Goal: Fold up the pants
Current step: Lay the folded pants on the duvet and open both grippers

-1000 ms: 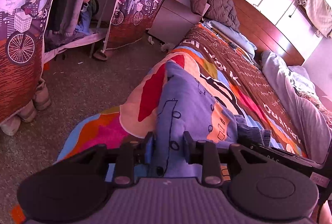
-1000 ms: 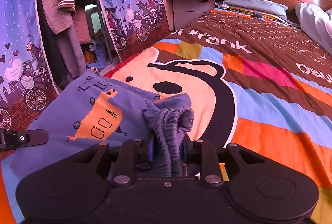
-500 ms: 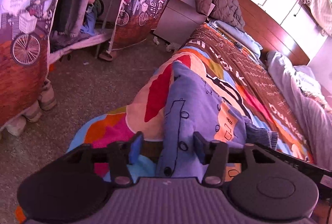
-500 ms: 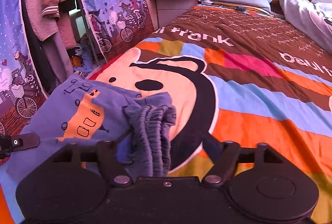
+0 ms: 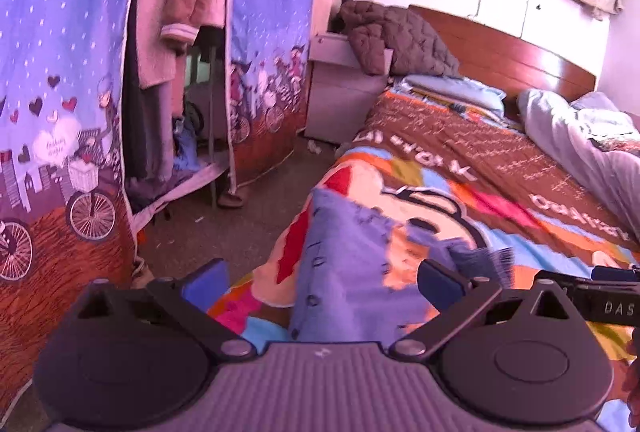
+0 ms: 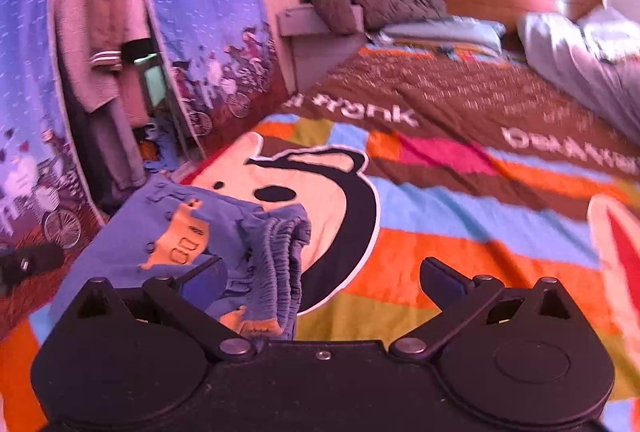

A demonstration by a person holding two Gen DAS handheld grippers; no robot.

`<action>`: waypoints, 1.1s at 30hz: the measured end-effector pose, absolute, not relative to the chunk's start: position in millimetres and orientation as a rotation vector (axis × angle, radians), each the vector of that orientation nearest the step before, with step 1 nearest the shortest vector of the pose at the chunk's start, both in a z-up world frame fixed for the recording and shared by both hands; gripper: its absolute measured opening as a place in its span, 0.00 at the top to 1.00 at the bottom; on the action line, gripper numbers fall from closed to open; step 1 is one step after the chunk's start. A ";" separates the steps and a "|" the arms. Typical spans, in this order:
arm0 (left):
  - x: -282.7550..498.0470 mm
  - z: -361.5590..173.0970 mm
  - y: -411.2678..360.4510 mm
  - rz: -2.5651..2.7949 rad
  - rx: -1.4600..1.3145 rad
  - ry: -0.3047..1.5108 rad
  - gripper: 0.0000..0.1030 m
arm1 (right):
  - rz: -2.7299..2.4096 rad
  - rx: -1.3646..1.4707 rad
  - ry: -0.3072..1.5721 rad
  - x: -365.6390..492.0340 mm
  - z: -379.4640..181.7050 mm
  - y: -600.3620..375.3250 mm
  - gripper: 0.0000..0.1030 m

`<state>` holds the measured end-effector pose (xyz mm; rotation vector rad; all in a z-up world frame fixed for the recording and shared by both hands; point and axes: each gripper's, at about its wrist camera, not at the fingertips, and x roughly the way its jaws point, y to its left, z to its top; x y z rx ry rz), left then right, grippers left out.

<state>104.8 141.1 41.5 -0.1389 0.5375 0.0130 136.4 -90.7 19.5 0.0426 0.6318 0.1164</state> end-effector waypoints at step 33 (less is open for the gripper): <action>-39.4 45.8 53.8 0.048 -0.026 0.516 0.00 | 0.143 0.212 0.314 -85.3 24.1 -185.1 0.01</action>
